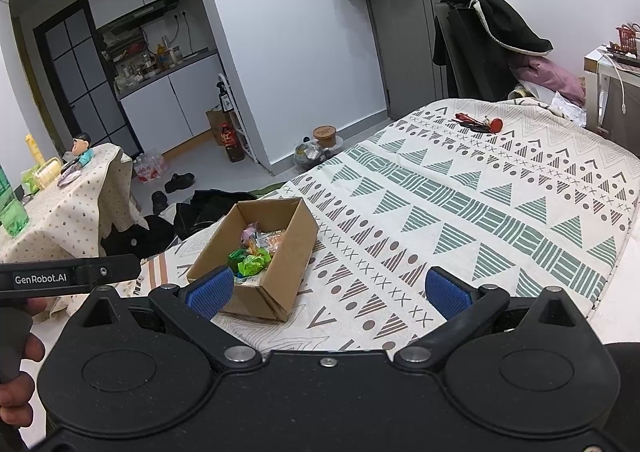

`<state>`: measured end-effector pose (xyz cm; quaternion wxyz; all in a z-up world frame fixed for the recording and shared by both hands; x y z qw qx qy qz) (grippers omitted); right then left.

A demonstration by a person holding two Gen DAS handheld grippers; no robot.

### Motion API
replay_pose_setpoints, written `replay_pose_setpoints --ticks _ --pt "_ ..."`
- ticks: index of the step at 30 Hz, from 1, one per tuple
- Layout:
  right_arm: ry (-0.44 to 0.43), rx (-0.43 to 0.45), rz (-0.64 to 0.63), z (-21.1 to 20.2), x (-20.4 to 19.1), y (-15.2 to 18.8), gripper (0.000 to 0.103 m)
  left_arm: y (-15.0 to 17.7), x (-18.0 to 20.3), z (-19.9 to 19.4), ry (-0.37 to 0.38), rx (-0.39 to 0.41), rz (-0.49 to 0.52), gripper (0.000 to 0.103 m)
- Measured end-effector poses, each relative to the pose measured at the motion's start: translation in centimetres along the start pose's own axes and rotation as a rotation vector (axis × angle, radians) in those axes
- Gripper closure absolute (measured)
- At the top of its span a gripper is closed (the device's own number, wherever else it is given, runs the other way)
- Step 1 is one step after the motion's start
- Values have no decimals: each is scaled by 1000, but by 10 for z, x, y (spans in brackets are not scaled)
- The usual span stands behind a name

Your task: Organize snacks

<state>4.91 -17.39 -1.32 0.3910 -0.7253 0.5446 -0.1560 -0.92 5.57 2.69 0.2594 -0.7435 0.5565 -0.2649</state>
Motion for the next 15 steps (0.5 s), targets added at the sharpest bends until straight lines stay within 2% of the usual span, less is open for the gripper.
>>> replay_pose_setpoints --ticks 15 --pt "2 -9 10 7 3 7 0 4 6 -3 16 22 36 0"
Point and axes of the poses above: each gripper's, at about its wrist camera, not at the fingertips, and z roughly the way its jaws point, x to its right, y to its underside, the point moved 2 cm from there along z, roughly the way its jaws point, and after that the axes turned 5 degrees about -x, right-handed, at the moved point
